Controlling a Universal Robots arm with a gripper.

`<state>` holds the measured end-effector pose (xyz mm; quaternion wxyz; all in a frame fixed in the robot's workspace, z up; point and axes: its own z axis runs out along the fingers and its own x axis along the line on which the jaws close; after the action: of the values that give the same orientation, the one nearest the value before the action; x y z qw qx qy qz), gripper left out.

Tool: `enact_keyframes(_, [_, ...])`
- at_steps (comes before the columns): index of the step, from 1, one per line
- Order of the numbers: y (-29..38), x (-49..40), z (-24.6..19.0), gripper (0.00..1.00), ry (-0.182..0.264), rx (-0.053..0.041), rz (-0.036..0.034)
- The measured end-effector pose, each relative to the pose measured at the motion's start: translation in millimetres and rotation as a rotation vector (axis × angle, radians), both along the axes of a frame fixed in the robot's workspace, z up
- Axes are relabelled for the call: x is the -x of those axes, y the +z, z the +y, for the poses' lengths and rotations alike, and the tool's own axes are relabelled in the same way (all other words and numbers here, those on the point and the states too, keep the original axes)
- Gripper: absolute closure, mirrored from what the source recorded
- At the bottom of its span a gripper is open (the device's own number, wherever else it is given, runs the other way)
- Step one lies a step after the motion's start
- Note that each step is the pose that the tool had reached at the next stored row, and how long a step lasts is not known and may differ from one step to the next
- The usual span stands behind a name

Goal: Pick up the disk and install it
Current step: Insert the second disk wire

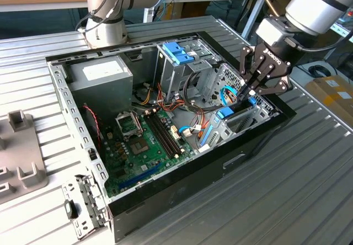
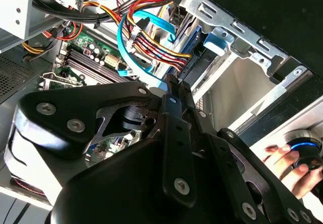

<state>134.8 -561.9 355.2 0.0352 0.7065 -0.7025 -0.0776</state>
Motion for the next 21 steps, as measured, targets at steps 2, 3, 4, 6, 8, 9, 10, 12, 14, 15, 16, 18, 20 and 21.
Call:
enact_keyframes(2, [0.0, 0.0, 0.0, 0.84, 0.0, -0.0001, 0.0])
enact_keyframes(3, [0.0, 0.0, 0.0, 0.84, 0.0, -0.0001, 0.0])
enact_keyframes(4, [0.0, 0.0, 0.0, 0.84, 0.0, -0.0002, 0.0])
enact_keyframes(6, [0.0, 0.0, 0.0, 0.84, 0.0, -0.0002, 0.0])
enact_keyframes(8, [0.0, 0.0, 0.0, 0.82, 0.0, -0.0003, 0.0])
enact_keyframes(9, [0.0, 0.0, 0.0, 0.82, 0.0, -0.0002, 0.0])
enact_keyframes(10, [0.0, 0.0, 0.0, 0.7, 0.0, -0.0003, 0.0])
enact_keyframes(12, [0.0, 0.0, 0.0, 0.7, 0.0, -0.0003, 0.0])
enact_keyframes(14, [0.0, 0.0, 0.0, 0.7, 0.0, -0.0004, 0.0])
enact_keyframes(15, [0.0, 0.0, 0.0, 0.7, 0.0, -0.0004, 0.0])
enact_keyframes(16, [0.0, 0.0, 0.0, 0.7, 0.0, -0.0004, 0.0])
enact_keyframes(18, [0.0, 0.1, 0.0, 0.7, 0.0, -0.0005, 0.0])
enact_keyframes(20, [-0.1, 1.5, 0.0, 0.7, 0.0, -0.0005, 0.0])
enact_keyframes(21, [0.0, 2.8, 0.0, 0.7, 0.0, -0.0004, 0.0])
